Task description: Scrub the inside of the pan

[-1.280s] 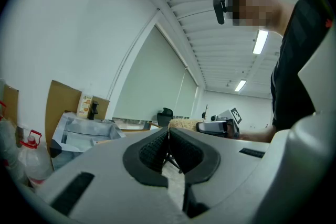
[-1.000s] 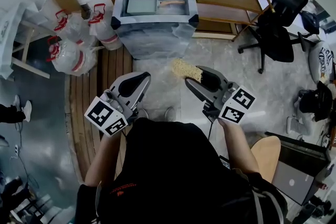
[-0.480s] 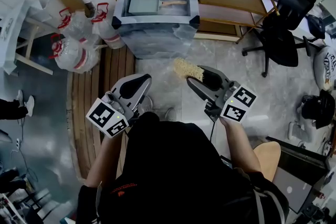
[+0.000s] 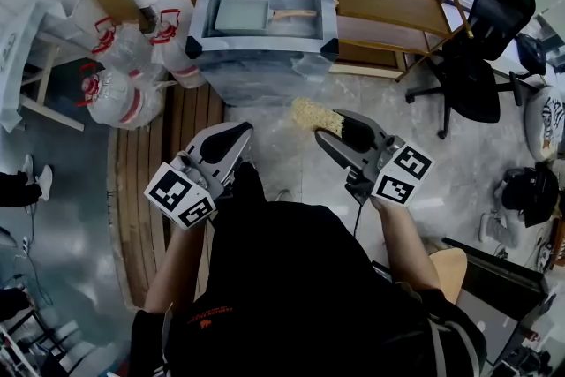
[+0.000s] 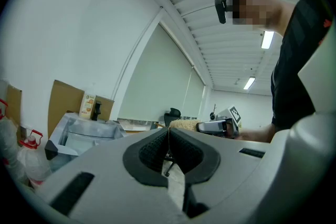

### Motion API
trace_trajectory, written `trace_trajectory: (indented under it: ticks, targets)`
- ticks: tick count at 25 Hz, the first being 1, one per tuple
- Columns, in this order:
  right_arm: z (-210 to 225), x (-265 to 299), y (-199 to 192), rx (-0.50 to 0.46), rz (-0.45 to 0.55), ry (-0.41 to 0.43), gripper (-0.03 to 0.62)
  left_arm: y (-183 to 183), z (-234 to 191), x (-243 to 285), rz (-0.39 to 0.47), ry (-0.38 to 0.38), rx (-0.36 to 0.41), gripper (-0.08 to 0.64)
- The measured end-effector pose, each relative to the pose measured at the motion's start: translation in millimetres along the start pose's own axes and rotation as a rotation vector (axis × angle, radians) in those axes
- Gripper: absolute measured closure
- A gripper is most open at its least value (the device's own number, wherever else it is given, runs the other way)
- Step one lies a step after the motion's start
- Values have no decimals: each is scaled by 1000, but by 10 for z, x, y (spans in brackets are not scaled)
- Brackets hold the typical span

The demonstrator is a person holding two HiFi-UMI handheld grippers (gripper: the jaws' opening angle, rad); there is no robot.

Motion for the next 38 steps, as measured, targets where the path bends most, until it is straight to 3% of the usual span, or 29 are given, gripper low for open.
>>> trace_trajectory:
  ticks: [8, 21, 27, 38]
  targets:
    - [439, 574, 164, 31, -9, -43, 403, -48, -778, 259, -7, -27, -46, 537]
    - [1238, 2271, 718, 83, -47, -107, 403, 287, -2902, 426, -56, -24, -71, 537]
    - [1571, 2928, 884, 113, -88, -161, 403, 308, -3721, 570, -91, -69, -99, 537]
    - [1972, 3580, 1042, 119, -160, -218, 403, 309, -4618, 757, -112, -108, -106, 537]
Point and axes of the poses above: the fingertips, and each gripper's own axes: x forward along the fingers, z to its right, y out of its top, the point moved 10 cm from there along -x, backward along the fingers, and after that the axes turned 5 degrees about x, right-handed, at the moved point
